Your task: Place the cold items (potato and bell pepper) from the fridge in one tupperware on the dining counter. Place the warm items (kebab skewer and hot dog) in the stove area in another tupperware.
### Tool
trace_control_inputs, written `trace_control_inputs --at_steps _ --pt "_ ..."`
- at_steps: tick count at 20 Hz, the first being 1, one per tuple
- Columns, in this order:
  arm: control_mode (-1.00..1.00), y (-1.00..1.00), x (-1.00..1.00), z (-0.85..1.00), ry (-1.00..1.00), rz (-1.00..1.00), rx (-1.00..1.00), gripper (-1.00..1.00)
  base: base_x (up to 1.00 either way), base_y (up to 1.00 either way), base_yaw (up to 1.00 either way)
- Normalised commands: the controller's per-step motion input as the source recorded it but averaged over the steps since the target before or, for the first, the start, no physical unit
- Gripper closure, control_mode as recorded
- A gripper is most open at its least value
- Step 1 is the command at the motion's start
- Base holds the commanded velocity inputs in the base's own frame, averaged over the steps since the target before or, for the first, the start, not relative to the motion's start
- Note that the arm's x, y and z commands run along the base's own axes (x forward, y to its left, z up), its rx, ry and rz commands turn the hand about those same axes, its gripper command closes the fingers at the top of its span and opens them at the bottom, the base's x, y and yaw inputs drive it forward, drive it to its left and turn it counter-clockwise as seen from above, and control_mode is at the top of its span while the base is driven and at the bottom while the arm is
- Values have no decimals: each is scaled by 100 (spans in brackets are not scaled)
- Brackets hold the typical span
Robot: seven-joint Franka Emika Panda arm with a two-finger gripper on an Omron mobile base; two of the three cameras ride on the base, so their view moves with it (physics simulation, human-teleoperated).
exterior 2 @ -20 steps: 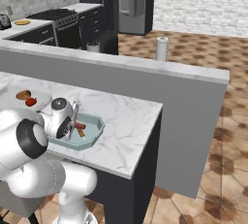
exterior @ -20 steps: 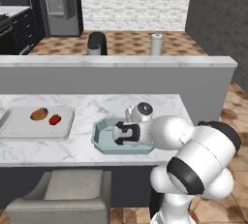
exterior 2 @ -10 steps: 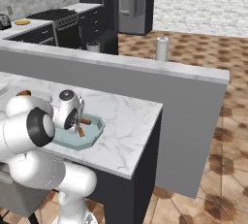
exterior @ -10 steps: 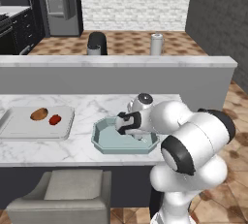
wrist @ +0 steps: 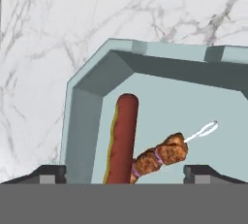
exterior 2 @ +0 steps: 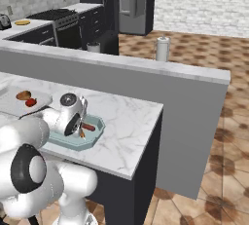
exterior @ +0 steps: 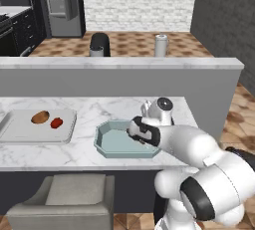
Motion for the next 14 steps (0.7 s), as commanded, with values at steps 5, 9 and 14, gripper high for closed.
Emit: trace_control_inputs --at_steps 5,9,14 --pt "-100 -3 -72 100 -17 1 3 -100 0 0 0" --pt "-100 -1 -100 100 -9 11 -4 -100 0 0 0" --pt "-100 -2 -100 100 -5 8 -14 -100 0 0 0"
